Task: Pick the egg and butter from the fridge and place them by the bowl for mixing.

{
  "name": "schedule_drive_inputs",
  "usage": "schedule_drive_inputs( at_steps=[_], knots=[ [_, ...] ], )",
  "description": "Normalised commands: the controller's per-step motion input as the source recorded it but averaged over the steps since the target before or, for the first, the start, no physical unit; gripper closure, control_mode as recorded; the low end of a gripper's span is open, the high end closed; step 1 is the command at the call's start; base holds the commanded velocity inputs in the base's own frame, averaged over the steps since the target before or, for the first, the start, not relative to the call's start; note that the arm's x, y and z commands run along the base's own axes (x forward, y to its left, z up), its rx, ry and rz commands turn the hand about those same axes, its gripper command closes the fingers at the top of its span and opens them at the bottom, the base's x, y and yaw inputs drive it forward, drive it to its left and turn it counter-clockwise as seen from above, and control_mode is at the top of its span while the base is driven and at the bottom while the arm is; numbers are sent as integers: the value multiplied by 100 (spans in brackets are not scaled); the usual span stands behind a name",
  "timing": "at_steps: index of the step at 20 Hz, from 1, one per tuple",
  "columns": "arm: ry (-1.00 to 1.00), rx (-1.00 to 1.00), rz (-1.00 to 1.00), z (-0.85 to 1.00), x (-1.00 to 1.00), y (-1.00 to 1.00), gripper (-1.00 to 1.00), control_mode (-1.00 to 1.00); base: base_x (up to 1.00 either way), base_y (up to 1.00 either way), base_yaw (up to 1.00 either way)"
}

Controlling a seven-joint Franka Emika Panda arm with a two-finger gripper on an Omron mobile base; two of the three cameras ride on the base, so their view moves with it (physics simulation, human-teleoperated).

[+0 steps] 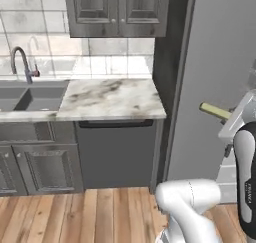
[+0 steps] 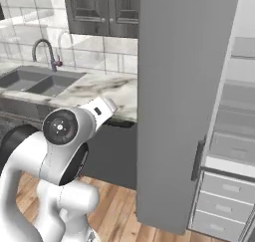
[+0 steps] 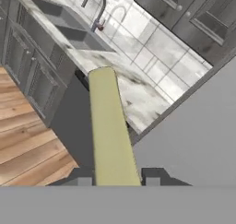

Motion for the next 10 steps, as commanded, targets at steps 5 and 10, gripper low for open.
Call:
schedule_drive_inputs(
  at_steps=[5,10],
  knots=[
    [0,0,0,0,0,0,100,100,100,100,0],
    [0,0,0,0,0,0,100,100,53,100,0]
  ],
)
